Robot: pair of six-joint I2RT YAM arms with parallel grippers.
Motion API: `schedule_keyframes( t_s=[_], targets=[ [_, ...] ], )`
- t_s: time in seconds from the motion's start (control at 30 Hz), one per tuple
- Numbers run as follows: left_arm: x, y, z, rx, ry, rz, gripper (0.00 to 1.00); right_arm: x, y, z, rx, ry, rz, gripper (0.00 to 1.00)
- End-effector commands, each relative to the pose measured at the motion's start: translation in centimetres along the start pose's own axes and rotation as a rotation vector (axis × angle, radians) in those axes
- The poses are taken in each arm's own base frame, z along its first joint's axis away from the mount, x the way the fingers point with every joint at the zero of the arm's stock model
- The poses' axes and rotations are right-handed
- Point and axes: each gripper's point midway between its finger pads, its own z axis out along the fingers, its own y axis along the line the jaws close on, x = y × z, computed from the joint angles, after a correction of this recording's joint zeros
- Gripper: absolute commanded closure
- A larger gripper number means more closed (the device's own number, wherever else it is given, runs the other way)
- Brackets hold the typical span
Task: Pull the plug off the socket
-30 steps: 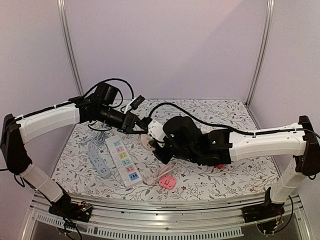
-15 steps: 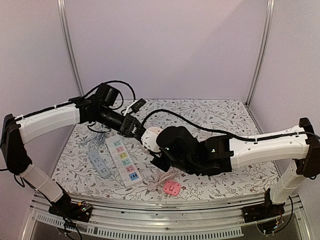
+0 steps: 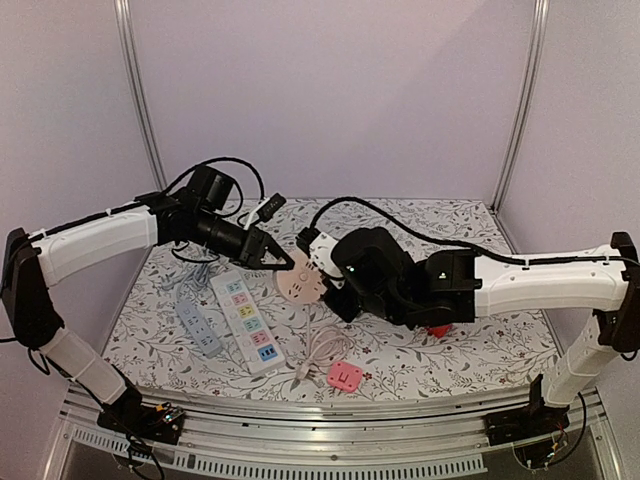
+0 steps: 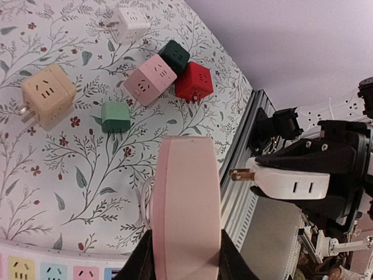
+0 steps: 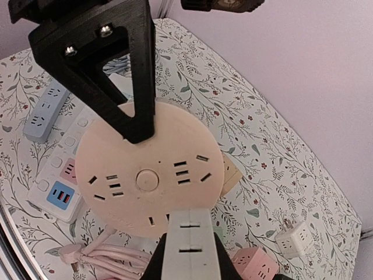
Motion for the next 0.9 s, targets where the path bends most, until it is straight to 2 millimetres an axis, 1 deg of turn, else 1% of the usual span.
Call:
schedule_keyframes(
  t_s=[0.0, 0.07, 0.17, 0.23, 0.33, 0.43, 0.53, 0.63, 0.67, 0.7, 0.8, 0.87],
  targets=[
    [-0.1, -0.6, -0.4, -0.012, -0.008, 0.04, 1.0, -0.7, -1.3, -1.3, -0.013, -0.026, 0.089, 1.0],
    [-0.3, -0.2, -0.4, -0.032, -0.014, 0.034, 1.0, -0.1, -1.7, -1.0, -0.011, -0.012, 0.104, 1.0],
    [-0.5, 1.1, -0.7, -0.079, -0.029, -0.001, 1.0, 1.4, -2.6, -0.6, -0.001, 0.021, 0.189, 1.0],
    [-0.9, 2.5, -1.2, -0.112, -0.054, -0.038, 1.0, 2.5, -3.4, -0.6, 0.013, 0.04, 0.25, 1.0],
    [-1.7, 4.2, -2.3, -0.141, -0.101, -0.087, 1.0, 5.0, -3.8, -0.5, -0.009, 0.078, 0.361, 1.0],
    [-2.1, 5.5, -3.0, -0.157, -0.134, -0.122, 1.0, 7.8, -3.5, -0.1, -0.02, 0.13, 0.43, 1.0],
    [-2.1, 6.3, -3.1, -0.173, -0.137, -0.134, 1.0, 9.9, -2.5, 1.0, -0.048, 0.175, 0.506, 1.0],
    [-1.9, 6.8, -2.8, -0.182, -0.126, -0.14, 1.0, 11.3, -1.8, 2.6, -0.049, 0.215, 0.56, 1.0],
    [-1.9, 6.9, -2.8, -0.184, -0.124, -0.142, 1.0, 11.7, -1.8, 3.2, -0.049, 0.226, 0.585, 1.0],
    [-1.8, 7.0, -2.7, -0.186, -0.122, -0.144, 1.0, 12.5, -1.5, 4.0, -0.053, 0.246, 0.598, 0.99],
    [-1.8, 7.2, -2.7, -0.198, -0.12, -0.146, 1.0, 13.8, -0.7, 5.7, -0.089, 0.272, 0.665, 0.99],
    [-1.8, 7.3, -2.7, -0.203, -0.12, -0.144, 1.0, 14.1, -0.2, 6.4, -0.115, 0.28, 0.69, 0.94]
  ],
)
